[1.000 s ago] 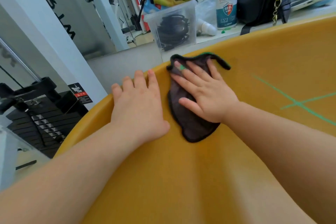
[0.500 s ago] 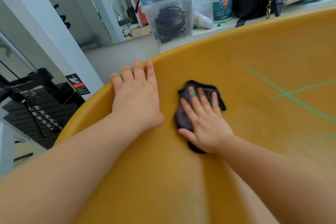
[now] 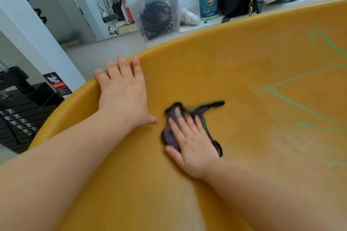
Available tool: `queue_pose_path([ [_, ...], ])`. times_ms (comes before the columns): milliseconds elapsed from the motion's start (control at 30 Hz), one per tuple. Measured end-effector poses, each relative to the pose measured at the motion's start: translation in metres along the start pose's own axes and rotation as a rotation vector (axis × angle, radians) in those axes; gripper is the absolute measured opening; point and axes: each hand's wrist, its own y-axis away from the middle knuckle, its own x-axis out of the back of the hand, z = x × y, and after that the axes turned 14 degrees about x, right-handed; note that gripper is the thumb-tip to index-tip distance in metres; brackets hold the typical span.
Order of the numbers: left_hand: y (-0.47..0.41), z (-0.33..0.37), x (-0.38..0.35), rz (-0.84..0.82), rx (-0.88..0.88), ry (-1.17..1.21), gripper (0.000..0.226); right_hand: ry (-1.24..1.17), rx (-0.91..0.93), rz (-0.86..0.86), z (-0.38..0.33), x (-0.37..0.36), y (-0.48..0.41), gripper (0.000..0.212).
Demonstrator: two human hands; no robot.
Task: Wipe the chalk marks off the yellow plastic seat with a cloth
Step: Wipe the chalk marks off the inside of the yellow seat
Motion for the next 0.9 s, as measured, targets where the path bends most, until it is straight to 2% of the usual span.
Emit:
queue_pose_path([
  [67,0.000,0.000,-0.001,0.012,-0.007,-0.014,0.164,-0.047,0.171,-0.108,0.005,0.002,0.020,0.076],
  [133,0.000,0.001,-0.002,0.013,-0.012,-0.035,0.163,0.047,0.237,-0.141,0.044,0.009,0.033,0.073],
  [200,0.000,0.003,-0.004,0.027,-0.011,-0.063,0.164,0.178,0.098,-0.132,0.095,0.020,0.042,0.070],
  [267,0.000,0.004,-0.006,0.026,-0.005,-0.077,0.165,0.227,-0.143,-0.118,0.119,0.033,0.045,0.070],
  [333,0.000,0.004,-0.007,0.020,-0.001,-0.075,0.166,0.164,-0.337,-0.075,0.103,0.027,0.042,0.069],
  [400,0.000,0.004,-0.008,0.024,0.004,-0.076,0.167,0.042,-0.409,-0.067,0.063,0.013,0.040,0.070],
  [467,0.000,0.003,-0.008,0.026,0.006,-0.079,0.167,-0.087,-0.329,-0.152,0.017,0.005,0.046,0.076],
  [533,0.001,0.002,-0.008,0.027,0.004,-0.078,0.167,-0.202,-0.165,-0.261,-0.022,0.013,0.064,0.085],
  [600,0.002,0.003,-0.006,0.030,0.007,-0.076,0.168,-0.284,0.027,-0.381,-0.040,0.028,0.096,0.077],
  [667,0.002,0.004,-0.002,0.027,0.003,-0.071,0.167,-0.286,0.108,-0.485,-0.032,0.044,0.128,0.066],
  [733,0.003,0.003,0.000,0.039,-0.051,-0.106,0.162,-0.099,-0.007,-0.491,0.004,0.051,0.153,0.068],
  [800,0.007,0.005,0.001,0.105,-0.171,-0.184,0.151,0.084,-0.332,-0.447,0.053,0.054,0.169,0.082],
  [867,0.018,0.012,0.001,0.153,-0.314,-0.241,0.138,0.116,-0.587,-0.407,0.088,0.059,0.175,0.095],
  [900,0.027,0.017,0.003,0.142,-0.385,-0.260,0.131,0.089,-0.626,-0.402,0.093,0.061,0.175,0.099],
])
